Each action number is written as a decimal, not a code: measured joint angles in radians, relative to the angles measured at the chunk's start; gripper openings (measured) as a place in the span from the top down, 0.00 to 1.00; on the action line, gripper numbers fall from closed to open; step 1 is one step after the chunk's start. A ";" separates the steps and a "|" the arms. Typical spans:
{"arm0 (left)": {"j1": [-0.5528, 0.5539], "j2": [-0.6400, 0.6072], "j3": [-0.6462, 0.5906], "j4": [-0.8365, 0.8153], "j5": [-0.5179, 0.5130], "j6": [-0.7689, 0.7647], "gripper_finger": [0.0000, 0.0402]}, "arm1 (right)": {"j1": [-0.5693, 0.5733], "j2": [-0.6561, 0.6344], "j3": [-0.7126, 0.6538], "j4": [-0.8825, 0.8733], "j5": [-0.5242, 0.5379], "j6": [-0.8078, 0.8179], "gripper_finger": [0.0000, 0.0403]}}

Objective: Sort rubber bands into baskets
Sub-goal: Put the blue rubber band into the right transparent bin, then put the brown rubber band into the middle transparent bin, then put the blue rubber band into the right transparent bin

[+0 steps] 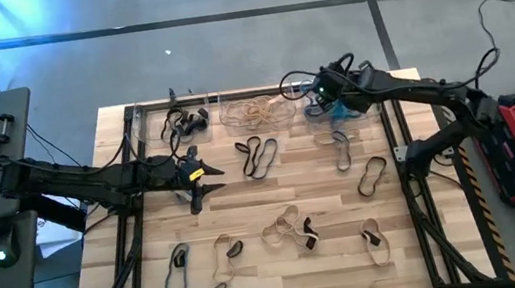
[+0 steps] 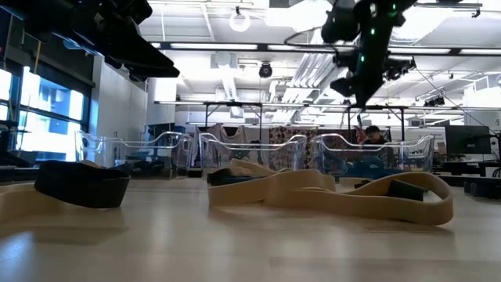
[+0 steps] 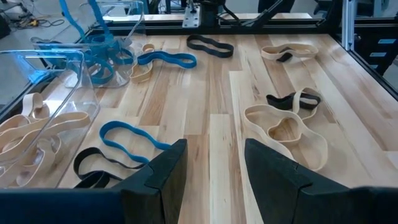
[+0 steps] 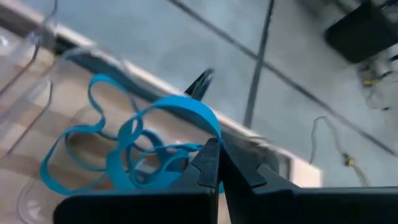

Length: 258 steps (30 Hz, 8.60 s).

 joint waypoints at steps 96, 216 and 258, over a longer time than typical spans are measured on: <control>-0.142 0.496 0.234 -0.835 -0.105 -0.187 0.84 | 0.674 -0.050 -0.304 0.747 -0.037 -0.101 0.99; 0.587 0.938 0.929 -0.271 0.290 0.287 0.61 | 0.777 0.137 -0.152 0.400 0.109 0.073 1.00; 0.142 0.357 0.049 0.475 0.286 0.043 0.57 | 0.624 -0.025 -0.586 0.318 -0.106 0.904 0.47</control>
